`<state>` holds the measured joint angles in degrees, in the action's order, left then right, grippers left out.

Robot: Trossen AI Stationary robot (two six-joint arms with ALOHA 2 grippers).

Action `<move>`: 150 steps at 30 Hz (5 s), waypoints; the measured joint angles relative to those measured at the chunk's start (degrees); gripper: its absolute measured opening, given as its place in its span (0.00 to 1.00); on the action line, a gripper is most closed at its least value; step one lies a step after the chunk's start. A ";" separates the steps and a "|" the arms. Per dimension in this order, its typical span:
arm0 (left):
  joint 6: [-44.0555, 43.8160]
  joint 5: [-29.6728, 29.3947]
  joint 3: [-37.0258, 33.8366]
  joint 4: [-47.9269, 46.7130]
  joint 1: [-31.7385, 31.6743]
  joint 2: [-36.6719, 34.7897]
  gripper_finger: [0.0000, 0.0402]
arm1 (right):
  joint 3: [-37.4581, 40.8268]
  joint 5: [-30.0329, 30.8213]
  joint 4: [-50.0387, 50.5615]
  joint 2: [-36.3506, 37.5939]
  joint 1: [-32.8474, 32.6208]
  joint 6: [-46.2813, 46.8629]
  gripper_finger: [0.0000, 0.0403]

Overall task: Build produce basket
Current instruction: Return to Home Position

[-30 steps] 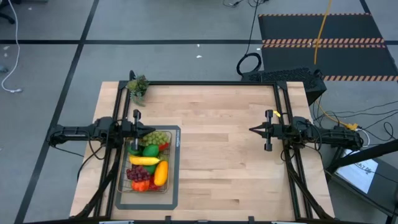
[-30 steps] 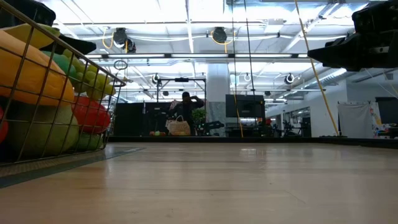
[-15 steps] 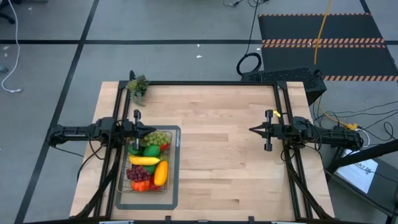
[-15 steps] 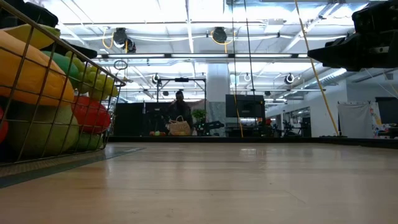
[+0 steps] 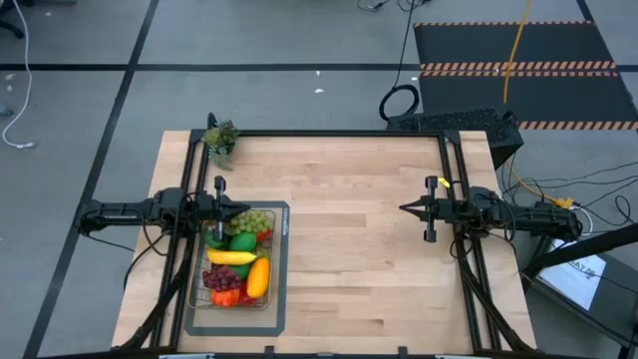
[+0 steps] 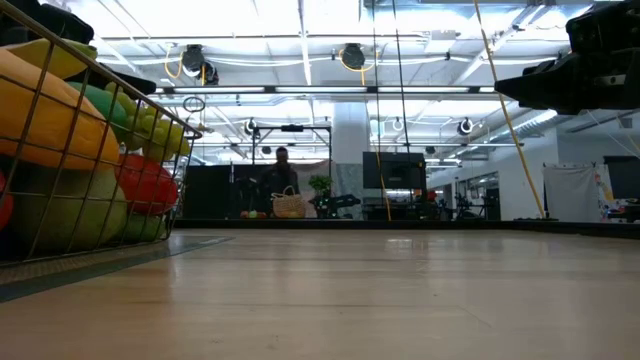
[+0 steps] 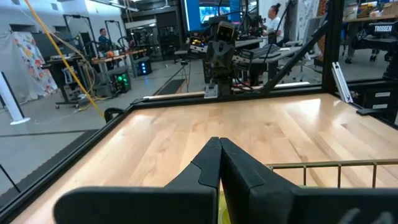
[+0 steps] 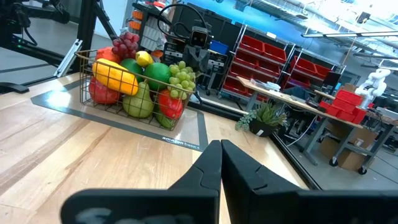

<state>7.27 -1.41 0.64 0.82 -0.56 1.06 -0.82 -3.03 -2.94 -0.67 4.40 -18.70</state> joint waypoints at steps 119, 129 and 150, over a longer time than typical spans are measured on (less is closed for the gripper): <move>-0.02 0.00 -0.04 -0.13 0.02 0.02 0.02 | 0.00 -0.01 -0.01 0.01 0.00 -0.02 0.00; -0.02 -0.02 -0.04 -0.13 0.00 0.00 0.02 | 0.00 -0.01 -0.01 0.01 0.00 -0.02 0.00; -0.02 -0.01 -0.05 -0.13 0.02 0.02 0.02 | 0.00 -0.02 -0.01 0.02 0.00 -0.02 0.00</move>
<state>7.25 -1.42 0.60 0.69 -0.54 1.08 -0.82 -3.05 -2.95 -0.65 4.40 -18.71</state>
